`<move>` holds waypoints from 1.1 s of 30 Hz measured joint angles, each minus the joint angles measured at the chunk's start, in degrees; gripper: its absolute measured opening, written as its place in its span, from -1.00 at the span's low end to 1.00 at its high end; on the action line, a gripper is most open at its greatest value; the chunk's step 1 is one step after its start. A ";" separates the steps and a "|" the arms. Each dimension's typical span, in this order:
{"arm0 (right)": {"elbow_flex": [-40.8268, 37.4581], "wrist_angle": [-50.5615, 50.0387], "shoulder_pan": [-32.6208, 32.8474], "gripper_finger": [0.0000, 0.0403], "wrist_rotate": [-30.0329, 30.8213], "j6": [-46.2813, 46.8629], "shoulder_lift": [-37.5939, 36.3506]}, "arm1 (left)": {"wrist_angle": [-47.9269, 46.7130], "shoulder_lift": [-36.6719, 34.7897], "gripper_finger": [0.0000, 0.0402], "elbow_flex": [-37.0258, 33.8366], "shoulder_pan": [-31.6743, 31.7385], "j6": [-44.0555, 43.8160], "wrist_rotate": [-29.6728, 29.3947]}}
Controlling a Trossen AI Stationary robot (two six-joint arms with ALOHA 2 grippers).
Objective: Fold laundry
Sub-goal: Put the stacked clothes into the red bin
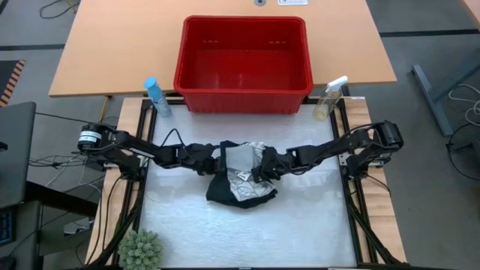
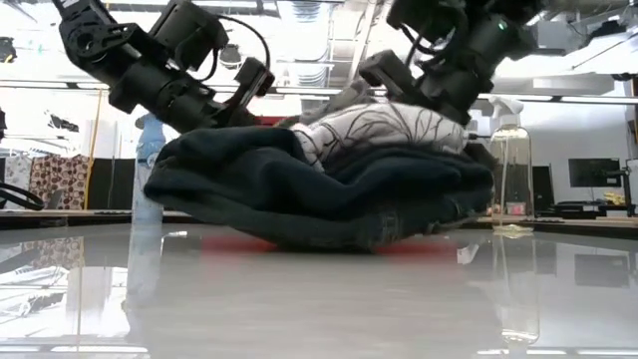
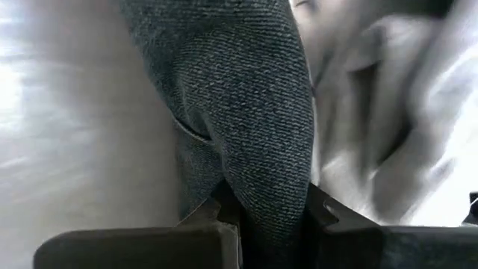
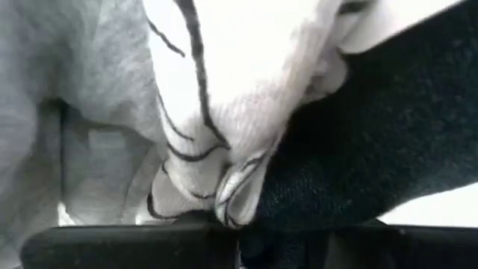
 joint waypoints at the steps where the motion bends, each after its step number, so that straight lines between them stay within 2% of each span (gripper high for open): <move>1: 1.06 -1.28 -0.03 -0.50 0.02 -0.39 0.00 | 0.00 0.00 -0.82 0.64 0.00 -0.03 0.29; 10: 9.49 -15.37 -1.97 -0.50 -0.90 -3.90 -0.37 | -2.96 -3.04 -0.82 5.58 1.13 -1.31 2.35; 15: 12.71 -20.00 -5.17 -0.50 -0.86 -7.22 -3.44 | -6.92 -8.87 -0.82 6.89 4.85 -1.51 2.74; 23: 16.73 -22.47 -13.68 -0.50 -2.05 -13.73 -9.82 | -5.91 -16.61 -0.82 7.58 13.12 -4.97 1.01; 27: 21.68 -23.43 -17.43 -0.50 -4.06 -17.06 -9.49 | -8.00 -17.09 -0.82 12.03 16.34 -3.64 1.82; 33: 33.15 -27.79 -21.65 -0.50 -4.50 -23.89 -4.97 | -20.45 -17.14 -0.82 21.88 22.15 3.70 3.57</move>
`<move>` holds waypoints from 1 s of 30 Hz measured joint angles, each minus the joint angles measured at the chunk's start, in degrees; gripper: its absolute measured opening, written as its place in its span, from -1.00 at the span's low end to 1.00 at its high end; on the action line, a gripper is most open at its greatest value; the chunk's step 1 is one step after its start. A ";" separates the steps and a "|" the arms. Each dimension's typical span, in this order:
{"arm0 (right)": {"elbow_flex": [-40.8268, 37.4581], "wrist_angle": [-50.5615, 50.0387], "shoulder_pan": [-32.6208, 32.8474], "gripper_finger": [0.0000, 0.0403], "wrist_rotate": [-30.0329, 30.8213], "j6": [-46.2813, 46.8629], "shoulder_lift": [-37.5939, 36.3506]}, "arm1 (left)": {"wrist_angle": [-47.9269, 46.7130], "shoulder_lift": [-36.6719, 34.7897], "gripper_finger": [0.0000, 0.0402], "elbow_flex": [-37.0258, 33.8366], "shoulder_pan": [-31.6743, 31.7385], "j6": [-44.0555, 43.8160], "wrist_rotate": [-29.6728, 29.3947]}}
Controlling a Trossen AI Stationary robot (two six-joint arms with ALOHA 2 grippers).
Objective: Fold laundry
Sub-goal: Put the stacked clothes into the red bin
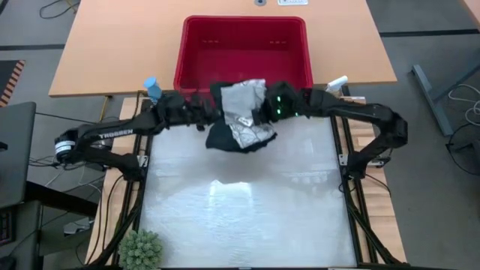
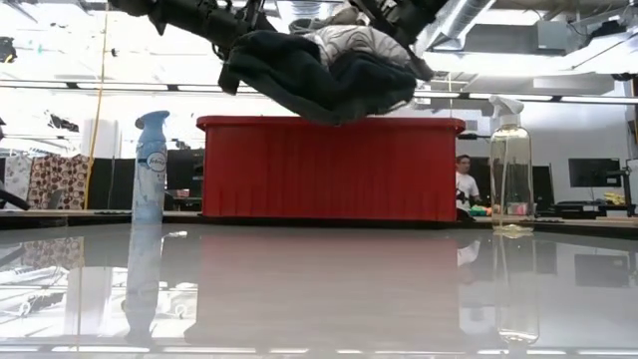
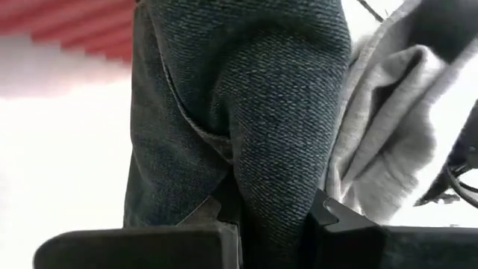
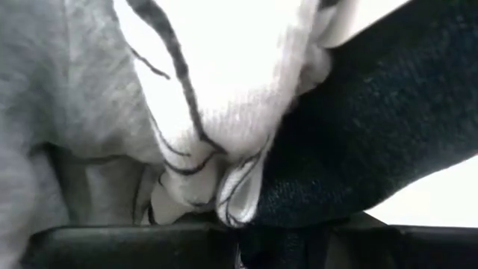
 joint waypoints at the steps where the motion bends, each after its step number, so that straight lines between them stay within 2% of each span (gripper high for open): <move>1: 2.27 -1.12 -0.84 -0.50 -0.14 -1.13 0.90 | -1.42 0.03 -0.82 1.57 1.13 0.92 0.44; 5: 11.58 -4.67 -4.14 -0.50 -1.31 -5.35 4.31 | -4.95 -0.02 -0.82 6.71 5.36 3.20 1.11; 13: 31.06 -9.52 -10.98 -0.50 -5.72 -12.06 15.55 | -5.50 1.03 -0.82 11.32 15.52 4.41 2.65; 21: 48.19 -15.58 -15.28 -0.50 -6.31 -17.11 26.69 | -2.13 10.45 -0.82 17.55 23.45 5.05 7.33; 23: 50.29 -16.02 -16.61 -0.50 -6.34 -18.70 28.18 | -1.69 13.75 -0.82 20.68 24.59 6.65 8.65; 30: 49.57 -13.13 -24.44 -0.50 -8.54 -23.26 28.55 | -2.32 26.38 -0.82 34.70 26.84 10.81 10.65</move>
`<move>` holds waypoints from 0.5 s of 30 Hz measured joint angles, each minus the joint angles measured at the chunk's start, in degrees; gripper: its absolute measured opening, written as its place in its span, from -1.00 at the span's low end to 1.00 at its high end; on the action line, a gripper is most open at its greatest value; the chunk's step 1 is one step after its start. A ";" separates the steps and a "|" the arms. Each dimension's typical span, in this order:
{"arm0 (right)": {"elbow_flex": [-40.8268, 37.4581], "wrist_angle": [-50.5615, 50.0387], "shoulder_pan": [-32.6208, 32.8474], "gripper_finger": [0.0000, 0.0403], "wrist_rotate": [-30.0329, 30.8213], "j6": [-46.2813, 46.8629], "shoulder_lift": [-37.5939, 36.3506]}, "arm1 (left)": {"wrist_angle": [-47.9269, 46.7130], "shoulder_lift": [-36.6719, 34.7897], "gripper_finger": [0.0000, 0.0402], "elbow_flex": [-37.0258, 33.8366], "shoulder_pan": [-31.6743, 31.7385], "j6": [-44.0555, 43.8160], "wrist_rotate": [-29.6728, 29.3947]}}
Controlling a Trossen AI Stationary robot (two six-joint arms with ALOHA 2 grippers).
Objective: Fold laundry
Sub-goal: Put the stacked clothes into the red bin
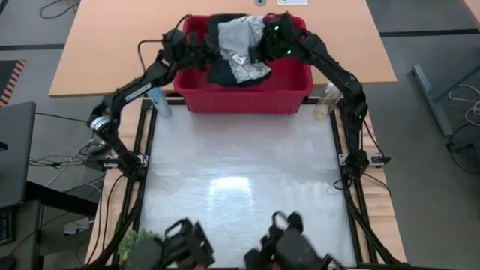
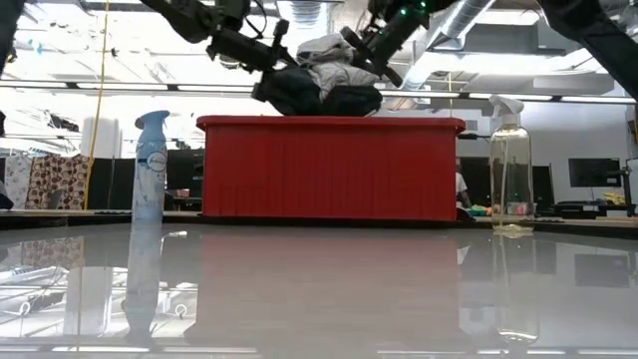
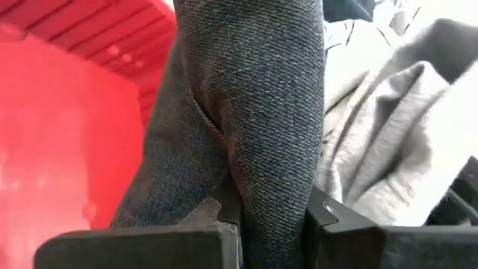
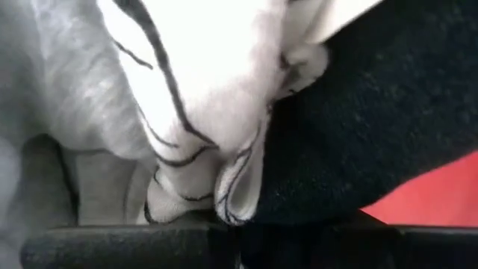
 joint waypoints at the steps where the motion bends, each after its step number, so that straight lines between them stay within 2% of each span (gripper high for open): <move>1: 0.00 0.82 -1.26 -0.50 -0.41 -0.62 0.02 | 0.04 1.79 -0.82 2.02 0.11 0.10 -0.14; 8: -0.15 6.00 -9.64 -0.50 -6.39 -1.52 1.81 | 0.46 16.17 -0.82 16.95 2.49 0.35 2.34; 15: -0.15 11.10 -14.19 -0.50 -13.02 -0.11 10.84 | -8.35 26.81 -0.82 27.48 4.71 2.08 1.93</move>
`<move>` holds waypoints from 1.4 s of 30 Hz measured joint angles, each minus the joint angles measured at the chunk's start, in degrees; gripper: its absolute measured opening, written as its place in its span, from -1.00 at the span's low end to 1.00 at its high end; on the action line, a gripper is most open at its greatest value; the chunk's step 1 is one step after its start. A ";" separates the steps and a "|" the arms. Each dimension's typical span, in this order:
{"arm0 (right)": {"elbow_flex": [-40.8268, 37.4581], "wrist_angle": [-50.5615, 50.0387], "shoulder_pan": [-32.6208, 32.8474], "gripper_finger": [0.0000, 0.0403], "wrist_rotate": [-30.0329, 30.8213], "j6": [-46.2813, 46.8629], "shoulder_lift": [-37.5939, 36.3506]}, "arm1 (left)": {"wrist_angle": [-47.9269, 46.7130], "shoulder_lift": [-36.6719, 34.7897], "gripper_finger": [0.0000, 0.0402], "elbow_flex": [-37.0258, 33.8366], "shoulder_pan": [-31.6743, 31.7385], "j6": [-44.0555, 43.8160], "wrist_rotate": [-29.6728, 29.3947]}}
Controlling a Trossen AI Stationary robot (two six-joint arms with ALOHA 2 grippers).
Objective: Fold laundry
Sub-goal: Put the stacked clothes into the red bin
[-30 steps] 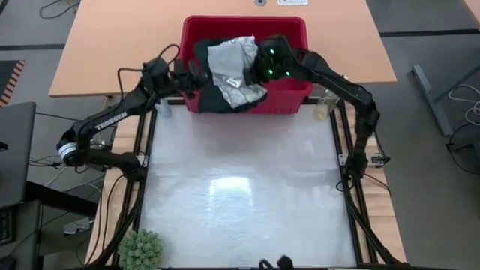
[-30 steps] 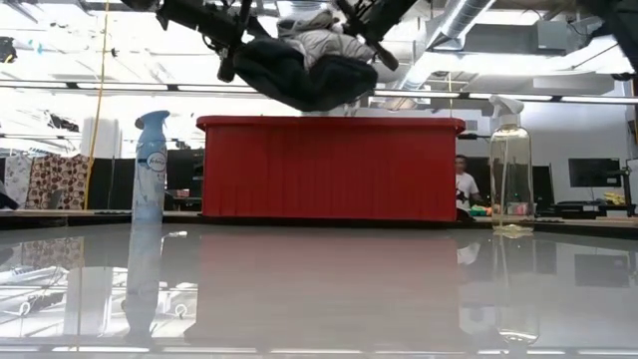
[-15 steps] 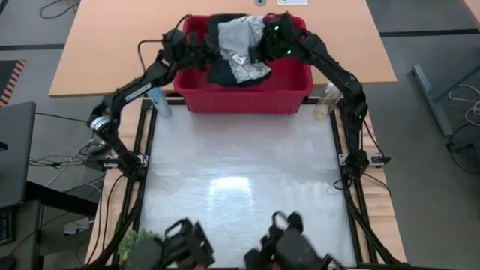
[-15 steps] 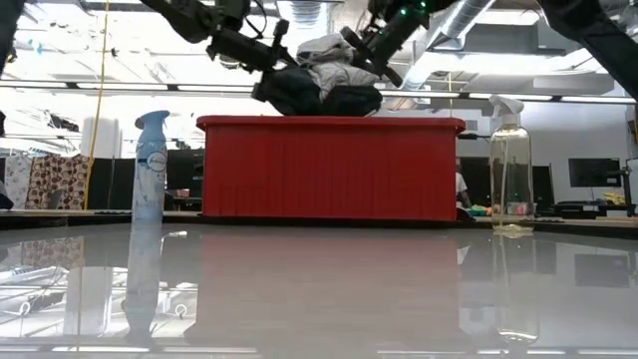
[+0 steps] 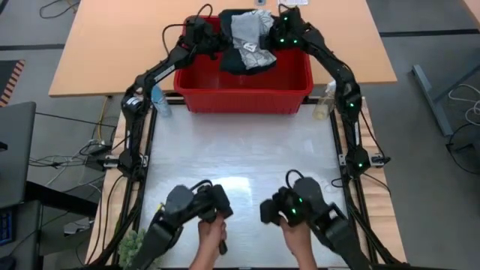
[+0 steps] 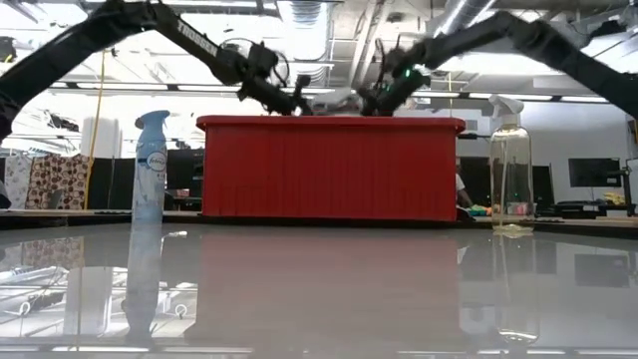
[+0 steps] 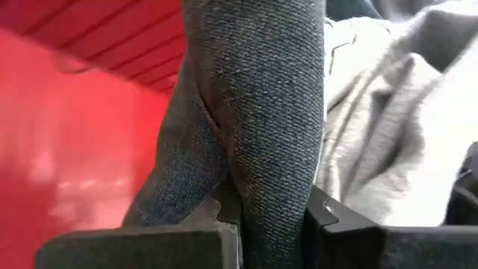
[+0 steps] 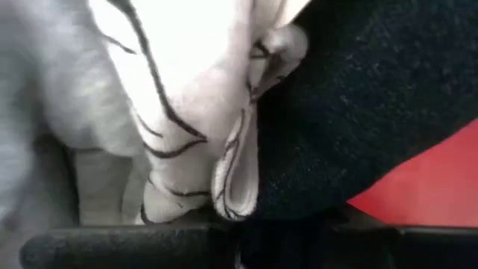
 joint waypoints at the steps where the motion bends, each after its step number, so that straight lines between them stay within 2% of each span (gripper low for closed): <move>1: 0.00 0.71 -0.20 -0.50 -0.98 0.27 1.53 | -1.19 1.04 -0.82 0.53 0.46 0.55 0.04; 6: -0.01 3.15 -1.55 -0.50 -5.25 2.80 7.32 | -6.25 4.58 -0.82 1.15 2.86 1.85 0.12; 17: -0.02 0.95 -0.94 -0.50 -5.26 2.82 14.50 | -15.00 11.35 -0.81 1.22 4.04 5.11 -2.42; 24: -0.02 0.08 -1.11 -0.49 -2.67 2.93 16.05 | -14.61 13.51 -0.57 1.22 4.20 5.32 -4.21; 26: -0.02 0.06 -1.18 -0.31 -0.99 2.94 16.05 | -14.66 13.54 -0.53 1.22 4.24 6.87 -6.01; 28: -0.02 0.04 -1.51 -0.03 -0.03 2.91 16.05 | -13.92 13.54 -0.49 1.22 4.24 9.40 -7.09; 31: -0.02 -0.47 -2.01 0.36 -0.03 2.93 16.05 | -13.42 13.54 -0.41 1.26 4.35 11.33 -7.05; 34: -0.02 -0.33 -3.00 0.63 -0.03 3.38 15.99 | -12.01 13.54 -0.29 1.26 4.42 12.33 -6.17; 37: 0.51 -0.74 -3.94 0.78 -0.08 4.20 15.95 | -8.83 13.54 -0.14 1.26 4.61 12.34 -4.16; 42: 0.61 -0.41 -4.90 0.81 -1.65 4.30 15.30 | -4.81 13.54 0.10 1.26 5.16 11.42 -1.20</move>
